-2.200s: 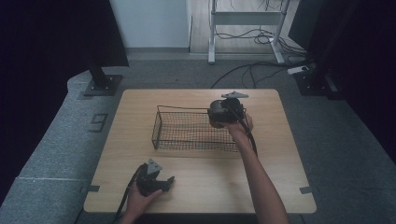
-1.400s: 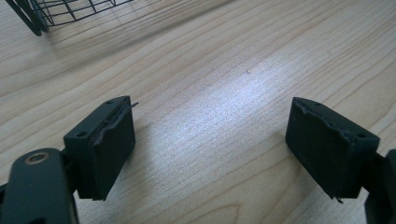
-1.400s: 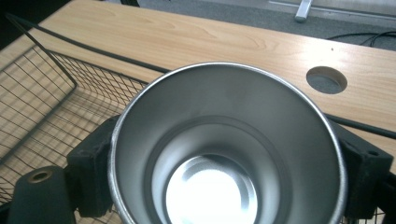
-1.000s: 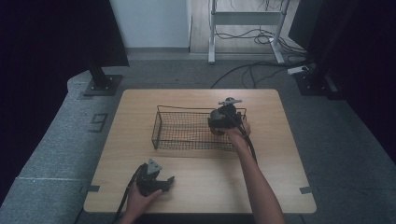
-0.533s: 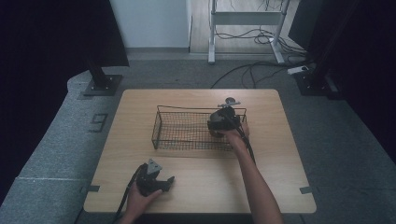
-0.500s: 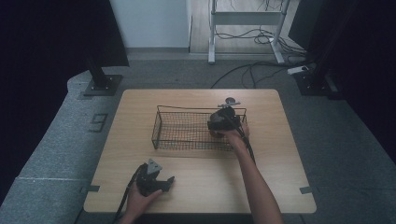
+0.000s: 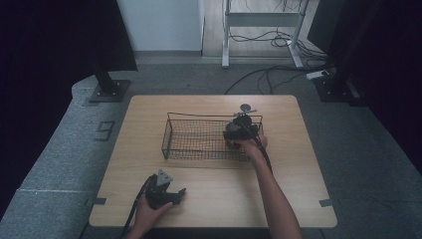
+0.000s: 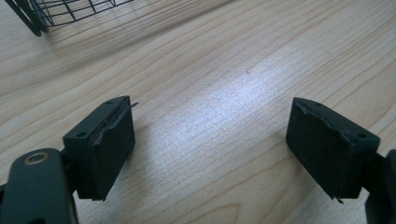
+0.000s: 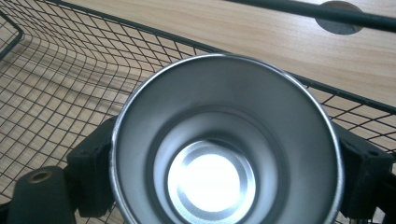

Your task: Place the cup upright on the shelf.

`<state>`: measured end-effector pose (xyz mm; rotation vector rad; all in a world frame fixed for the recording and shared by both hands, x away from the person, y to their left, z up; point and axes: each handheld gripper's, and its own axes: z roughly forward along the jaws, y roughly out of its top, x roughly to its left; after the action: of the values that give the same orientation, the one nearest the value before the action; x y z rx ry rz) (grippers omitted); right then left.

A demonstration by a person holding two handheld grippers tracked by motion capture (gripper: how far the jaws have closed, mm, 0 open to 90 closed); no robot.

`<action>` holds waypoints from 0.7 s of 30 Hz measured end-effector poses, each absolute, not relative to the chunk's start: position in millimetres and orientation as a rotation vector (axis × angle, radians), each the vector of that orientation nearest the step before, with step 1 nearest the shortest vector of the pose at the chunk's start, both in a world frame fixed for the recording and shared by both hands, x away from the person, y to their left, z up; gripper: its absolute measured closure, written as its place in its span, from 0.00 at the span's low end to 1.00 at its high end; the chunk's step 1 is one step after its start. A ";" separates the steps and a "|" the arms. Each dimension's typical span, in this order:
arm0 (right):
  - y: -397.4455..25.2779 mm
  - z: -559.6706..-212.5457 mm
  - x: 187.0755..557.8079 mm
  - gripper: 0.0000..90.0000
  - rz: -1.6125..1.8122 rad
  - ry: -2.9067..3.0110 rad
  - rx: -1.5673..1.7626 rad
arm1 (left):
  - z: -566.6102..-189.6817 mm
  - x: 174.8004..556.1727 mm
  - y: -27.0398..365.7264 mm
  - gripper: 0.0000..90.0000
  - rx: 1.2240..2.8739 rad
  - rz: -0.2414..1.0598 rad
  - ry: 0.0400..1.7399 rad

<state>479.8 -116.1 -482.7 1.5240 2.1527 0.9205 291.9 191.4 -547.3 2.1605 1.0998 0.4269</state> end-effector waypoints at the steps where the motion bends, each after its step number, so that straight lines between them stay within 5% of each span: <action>1: -116.1 -483.1 480.2 0.15 0.918 2.154 1.531 | -547.3 291.9 191.4 0.17 2.160 0.427 1.100; 21: -114.7 -485.8 484.5 0.14 0.812 2.195 1.592 | -547.3 291.8 191.1 0.17 2.162 0.428 1.099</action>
<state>484.5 -114.7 -485.8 1.5920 2.1955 0.8121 291.8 191.1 -547.3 2.1617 1.0986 0.4285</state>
